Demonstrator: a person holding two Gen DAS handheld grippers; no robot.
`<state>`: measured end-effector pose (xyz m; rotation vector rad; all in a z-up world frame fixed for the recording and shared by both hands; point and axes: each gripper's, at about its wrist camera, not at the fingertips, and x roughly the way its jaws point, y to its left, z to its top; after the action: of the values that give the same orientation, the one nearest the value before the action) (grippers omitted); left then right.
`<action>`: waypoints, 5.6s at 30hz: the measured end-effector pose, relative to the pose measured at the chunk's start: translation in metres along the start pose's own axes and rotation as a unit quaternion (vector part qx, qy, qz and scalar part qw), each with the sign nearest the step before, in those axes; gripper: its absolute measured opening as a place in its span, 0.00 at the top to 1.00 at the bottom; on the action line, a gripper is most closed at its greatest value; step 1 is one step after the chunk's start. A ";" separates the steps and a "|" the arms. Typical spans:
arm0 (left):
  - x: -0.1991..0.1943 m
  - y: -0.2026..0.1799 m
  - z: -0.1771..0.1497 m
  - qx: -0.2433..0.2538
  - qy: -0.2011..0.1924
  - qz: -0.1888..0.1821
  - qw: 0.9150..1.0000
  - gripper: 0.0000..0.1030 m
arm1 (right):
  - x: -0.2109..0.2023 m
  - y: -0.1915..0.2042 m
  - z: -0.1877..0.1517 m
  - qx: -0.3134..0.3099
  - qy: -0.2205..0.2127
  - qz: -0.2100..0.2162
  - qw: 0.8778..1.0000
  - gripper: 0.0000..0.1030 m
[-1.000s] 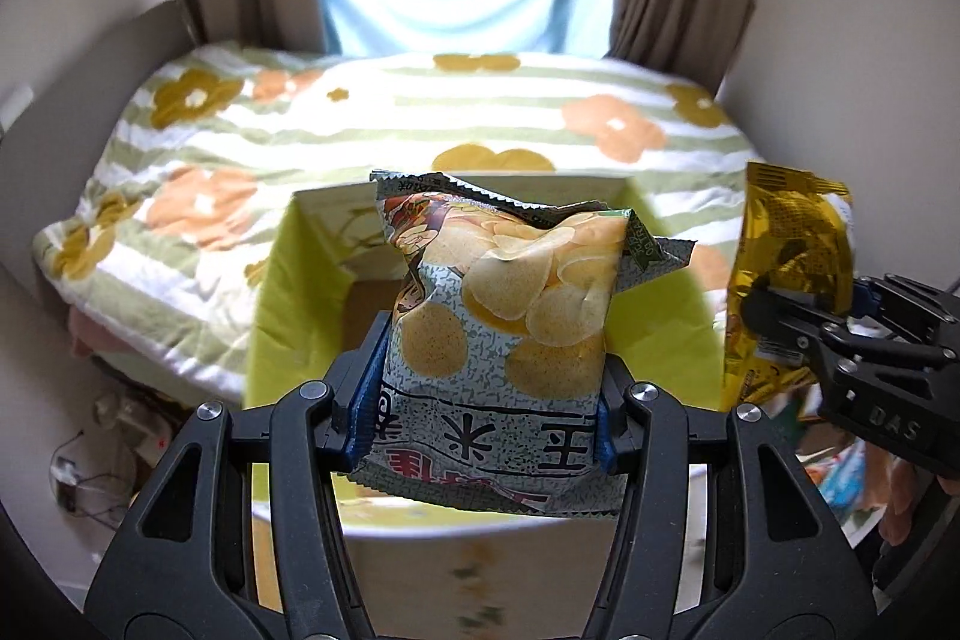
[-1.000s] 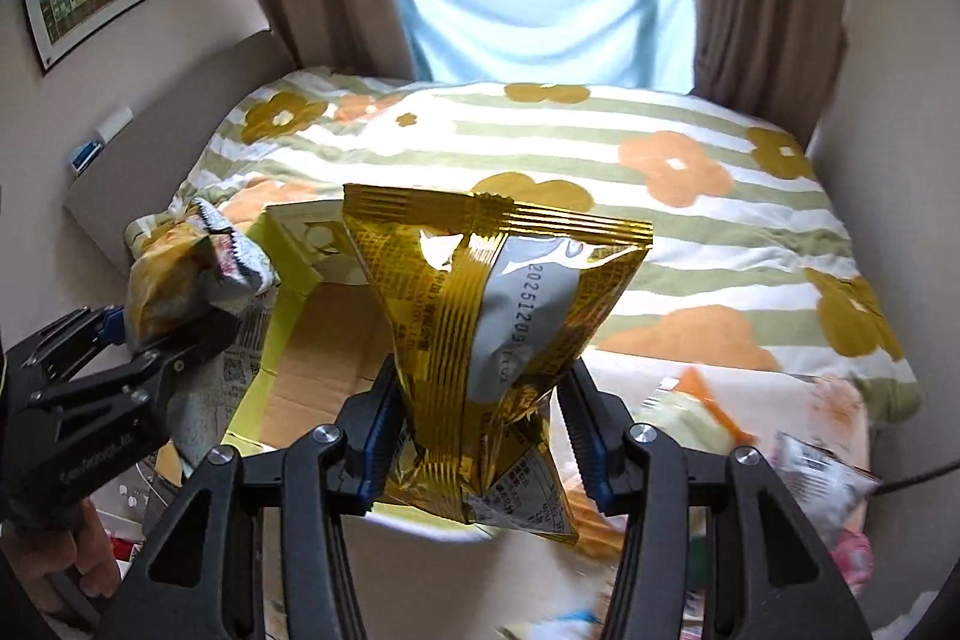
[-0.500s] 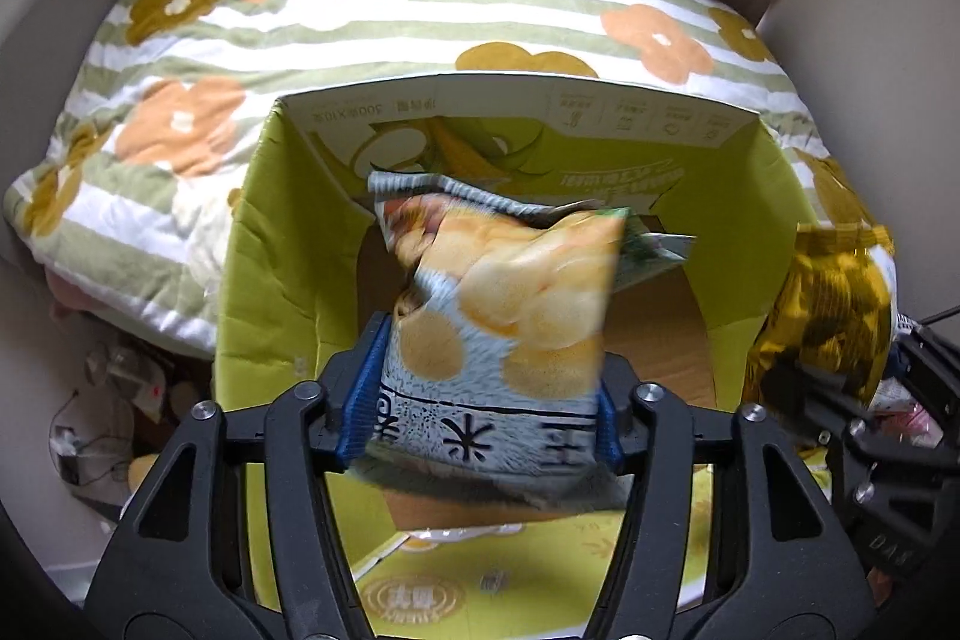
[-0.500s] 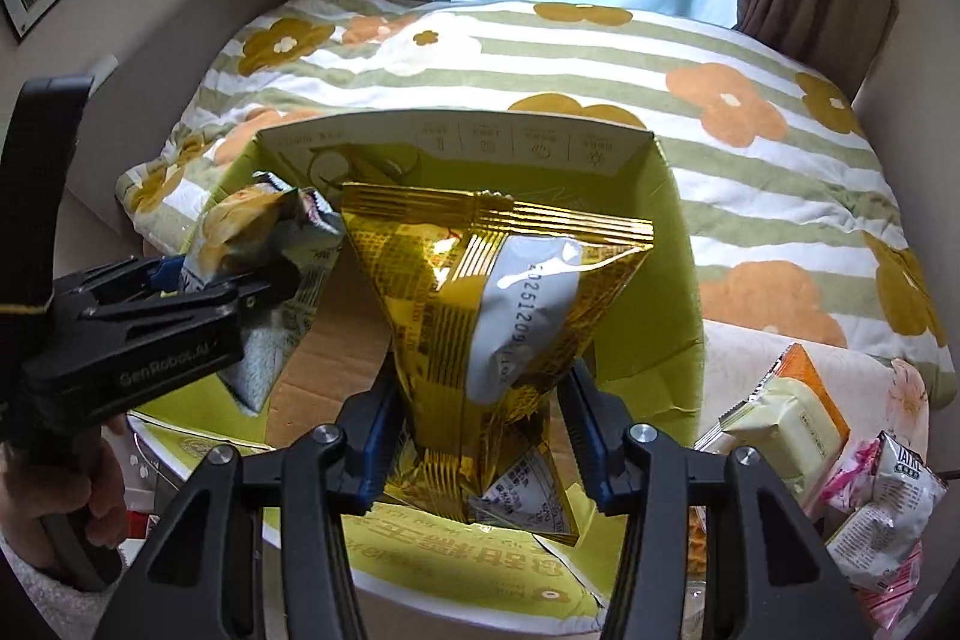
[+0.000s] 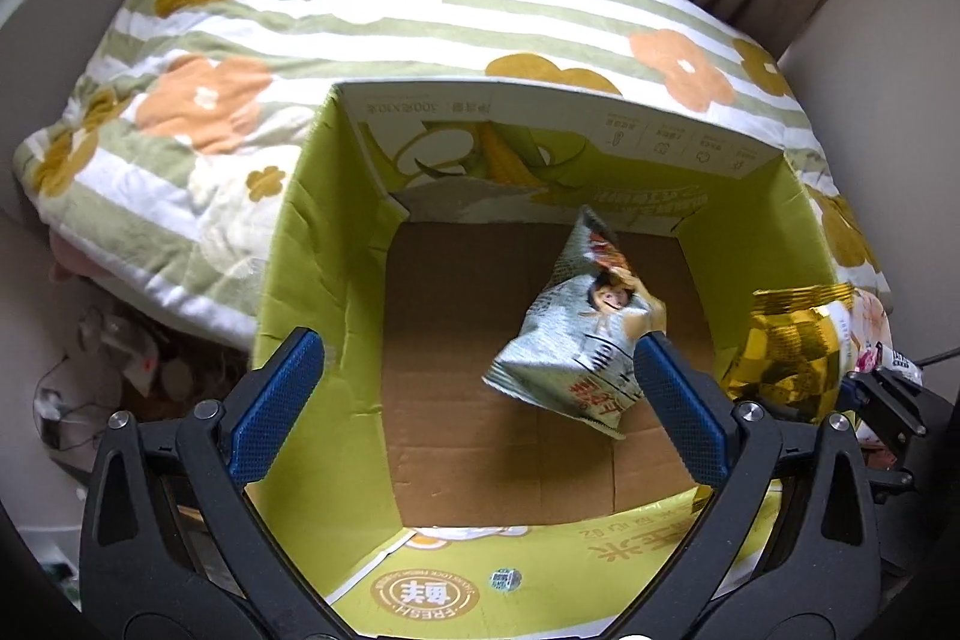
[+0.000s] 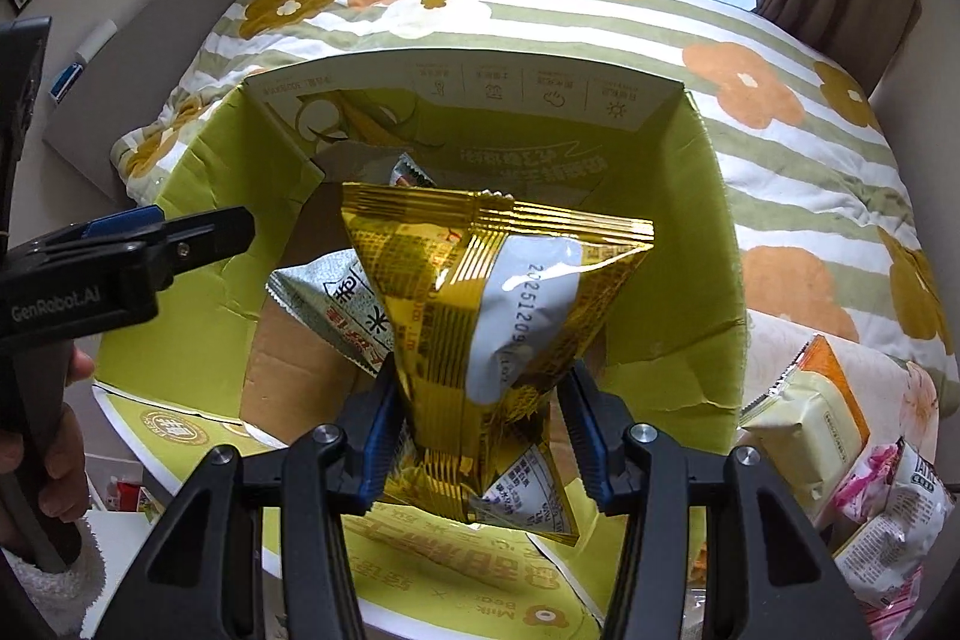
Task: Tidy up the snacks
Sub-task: 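Withdraw both tools from the box back toward the snack pile, then grasp the orange fries bag with the left tool while the right tool grasps the blue bag, then carry both bags to the yellow box and release them inside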
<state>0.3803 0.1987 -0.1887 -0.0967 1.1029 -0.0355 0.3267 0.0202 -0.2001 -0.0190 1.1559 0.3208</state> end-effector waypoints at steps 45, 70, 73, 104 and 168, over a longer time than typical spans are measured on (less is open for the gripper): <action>-0.141 -0.131 -0.134 0.099 -0.098 -0.067 0.988 0.00 | -0.181 -0.089 -0.137 0.093 -0.118 -0.075 0.986 0.00; -0.058 -0.282 -0.279 0.182 -0.041 -0.055 0.981 0.00 | -0.141 -0.189 -0.304 0.050 -0.080 -0.034 0.995 0.00; -0.042 -0.286 -0.282 0.198 -0.038 -0.053 0.978 0.00 | -0.116 -0.193 -0.308 0.050 -0.075 -0.039 0.995 0.00; 0.019 -0.328 -0.273 0.320 -0.049 -0.063 0.944 0.15 | -0.082 -0.205 -0.308 0.043 -0.101 -0.045 0.993 0.47; -0.057 -0.002 -0.031 0.010 -0.064 0.037 0.997 0.45 | -0.086 0.012 -0.017 -0.082 -0.142 0.037 0.986 0.48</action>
<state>0.3272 0.1997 -0.1514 -0.0399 0.9769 0.0269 0.2772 0.0077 -0.1278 -0.0726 0.8460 0.4681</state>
